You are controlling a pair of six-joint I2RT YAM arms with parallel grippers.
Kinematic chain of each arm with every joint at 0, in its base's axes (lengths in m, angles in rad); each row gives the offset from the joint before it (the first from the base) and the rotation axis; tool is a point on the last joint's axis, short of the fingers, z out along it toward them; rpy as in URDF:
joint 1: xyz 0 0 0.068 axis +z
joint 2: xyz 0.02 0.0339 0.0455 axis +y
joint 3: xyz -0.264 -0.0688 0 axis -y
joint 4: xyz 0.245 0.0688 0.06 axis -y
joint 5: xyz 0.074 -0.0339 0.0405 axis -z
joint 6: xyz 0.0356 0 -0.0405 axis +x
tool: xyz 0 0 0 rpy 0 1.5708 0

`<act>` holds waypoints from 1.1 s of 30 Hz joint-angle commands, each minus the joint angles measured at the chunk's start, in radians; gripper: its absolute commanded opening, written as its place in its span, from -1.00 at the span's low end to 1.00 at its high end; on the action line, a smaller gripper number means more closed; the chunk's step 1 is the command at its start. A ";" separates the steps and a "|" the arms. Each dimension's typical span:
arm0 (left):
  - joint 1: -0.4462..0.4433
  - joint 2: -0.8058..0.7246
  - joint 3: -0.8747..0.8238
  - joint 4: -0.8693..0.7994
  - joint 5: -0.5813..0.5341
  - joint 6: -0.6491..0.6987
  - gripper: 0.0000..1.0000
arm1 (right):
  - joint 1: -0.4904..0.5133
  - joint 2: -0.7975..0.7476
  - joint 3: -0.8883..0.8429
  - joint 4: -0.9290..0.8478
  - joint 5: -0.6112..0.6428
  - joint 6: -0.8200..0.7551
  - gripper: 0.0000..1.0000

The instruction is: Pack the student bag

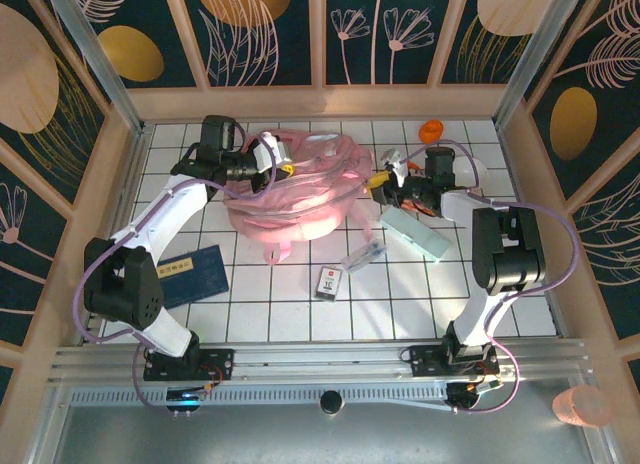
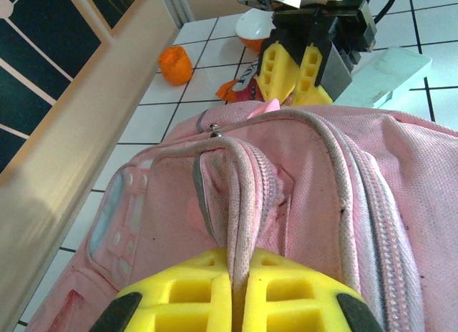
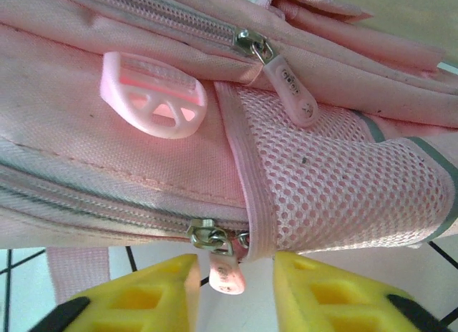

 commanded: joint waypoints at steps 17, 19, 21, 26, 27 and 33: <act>0.002 -0.061 0.010 0.184 0.145 -0.008 -1.00 | 0.012 0.095 0.150 -0.172 -0.036 -0.048 0.15; 0.002 -0.061 0.011 0.192 0.146 -0.011 -1.00 | 0.016 0.093 0.148 -0.182 -0.038 -0.050 0.15; 0.002 -0.061 0.009 0.206 0.147 -0.019 -1.00 | 0.020 0.092 0.150 -0.195 -0.041 -0.054 0.04; 0.002 -0.062 0.006 0.230 0.143 -0.029 -1.00 | 0.018 0.083 0.143 -0.215 -0.075 -0.044 -0.44; 0.003 -0.062 0.003 0.232 0.141 -0.029 -1.00 | 0.018 0.080 0.138 -0.214 -0.079 -0.043 -0.56; 0.002 -0.075 -0.026 0.255 0.099 -0.028 -1.00 | 0.015 0.039 0.110 -0.161 -0.103 0.008 -1.00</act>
